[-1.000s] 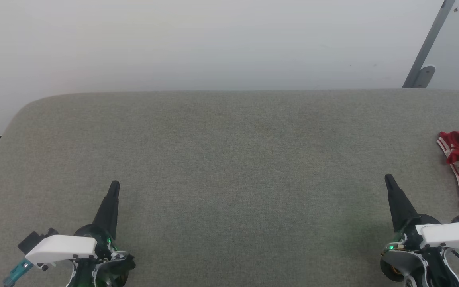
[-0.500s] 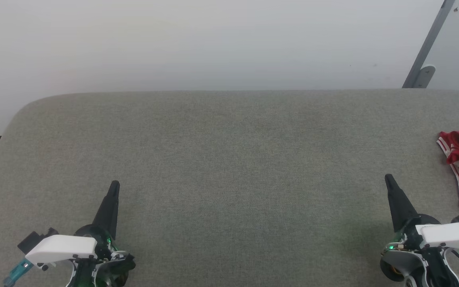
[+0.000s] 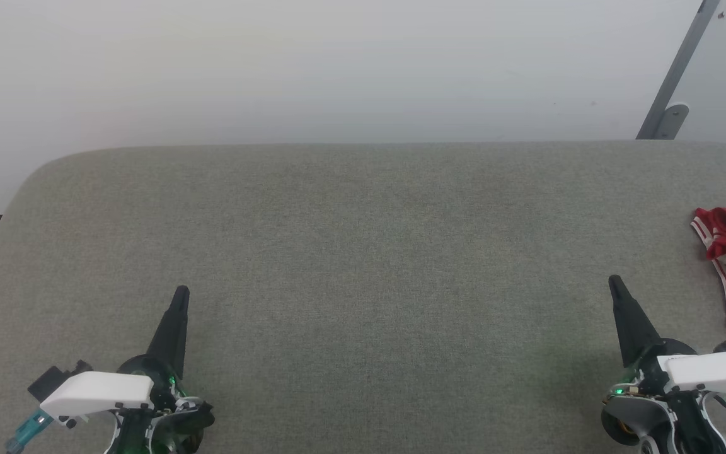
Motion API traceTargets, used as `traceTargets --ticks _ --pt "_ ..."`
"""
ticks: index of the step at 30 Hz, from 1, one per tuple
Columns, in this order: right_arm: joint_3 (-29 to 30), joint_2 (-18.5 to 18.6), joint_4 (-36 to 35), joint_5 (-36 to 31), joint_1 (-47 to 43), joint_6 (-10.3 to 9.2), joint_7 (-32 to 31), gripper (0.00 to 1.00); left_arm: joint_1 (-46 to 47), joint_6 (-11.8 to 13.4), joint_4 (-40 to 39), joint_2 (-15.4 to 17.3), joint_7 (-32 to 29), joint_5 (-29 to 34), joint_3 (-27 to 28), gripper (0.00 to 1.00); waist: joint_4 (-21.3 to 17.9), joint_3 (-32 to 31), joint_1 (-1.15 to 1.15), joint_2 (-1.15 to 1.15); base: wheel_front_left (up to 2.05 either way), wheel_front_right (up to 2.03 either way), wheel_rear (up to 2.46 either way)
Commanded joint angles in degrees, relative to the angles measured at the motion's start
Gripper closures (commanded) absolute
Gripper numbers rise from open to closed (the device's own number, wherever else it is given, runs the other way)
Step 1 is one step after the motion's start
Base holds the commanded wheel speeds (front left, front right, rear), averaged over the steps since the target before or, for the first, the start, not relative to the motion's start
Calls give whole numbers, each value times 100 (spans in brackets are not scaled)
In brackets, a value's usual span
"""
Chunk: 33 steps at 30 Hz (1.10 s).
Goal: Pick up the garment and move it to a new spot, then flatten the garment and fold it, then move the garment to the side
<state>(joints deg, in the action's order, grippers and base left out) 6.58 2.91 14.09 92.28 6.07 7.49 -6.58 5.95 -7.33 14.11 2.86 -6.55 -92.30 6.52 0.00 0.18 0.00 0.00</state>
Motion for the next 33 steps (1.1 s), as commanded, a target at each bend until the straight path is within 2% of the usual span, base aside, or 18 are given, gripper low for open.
traceTargets --ticks 1,33 --pt "2 -18 -22 25 29 0 -13 100 68 -29 -3 -11 -17 -20 -2 100 0 0 0 0 0 0 0" --pt "1 -18 -22 26 29 0 -12 100 68 -29 -3 -11 -16 -21 -2 100 0 0 0 0 0 0 0"
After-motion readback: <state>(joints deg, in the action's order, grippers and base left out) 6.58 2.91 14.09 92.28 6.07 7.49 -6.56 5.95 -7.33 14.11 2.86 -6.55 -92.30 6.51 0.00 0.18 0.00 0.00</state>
